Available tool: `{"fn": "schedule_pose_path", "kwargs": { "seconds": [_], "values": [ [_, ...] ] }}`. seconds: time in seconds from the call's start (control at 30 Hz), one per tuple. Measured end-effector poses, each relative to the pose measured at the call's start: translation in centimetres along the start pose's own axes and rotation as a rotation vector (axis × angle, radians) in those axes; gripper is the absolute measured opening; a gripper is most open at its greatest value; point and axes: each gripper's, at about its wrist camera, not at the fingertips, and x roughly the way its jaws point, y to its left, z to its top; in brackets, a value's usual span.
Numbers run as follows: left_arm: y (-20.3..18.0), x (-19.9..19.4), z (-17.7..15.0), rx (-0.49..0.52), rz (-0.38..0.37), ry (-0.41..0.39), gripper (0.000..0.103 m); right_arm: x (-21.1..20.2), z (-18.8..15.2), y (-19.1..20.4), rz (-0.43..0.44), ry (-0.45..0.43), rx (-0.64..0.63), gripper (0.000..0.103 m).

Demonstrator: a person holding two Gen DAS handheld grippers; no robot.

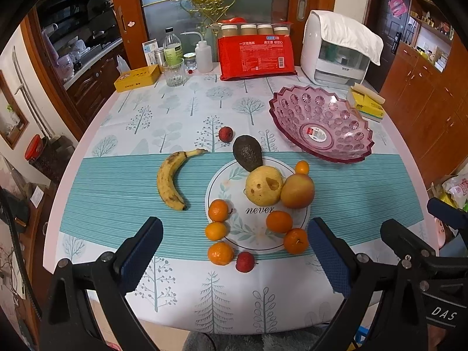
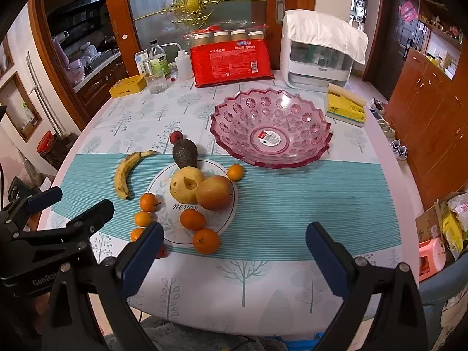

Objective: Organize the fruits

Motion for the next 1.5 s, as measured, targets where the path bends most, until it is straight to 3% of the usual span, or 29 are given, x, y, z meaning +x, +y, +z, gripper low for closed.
{"fn": "schedule_pose_path", "kwargs": {
  "seconds": [1.5],
  "values": [
    [1.1,0.3,0.7,-0.020,0.011,0.012,0.098,0.4,0.5,0.7,0.027,-0.002,-0.010,0.098]
  ]
}}
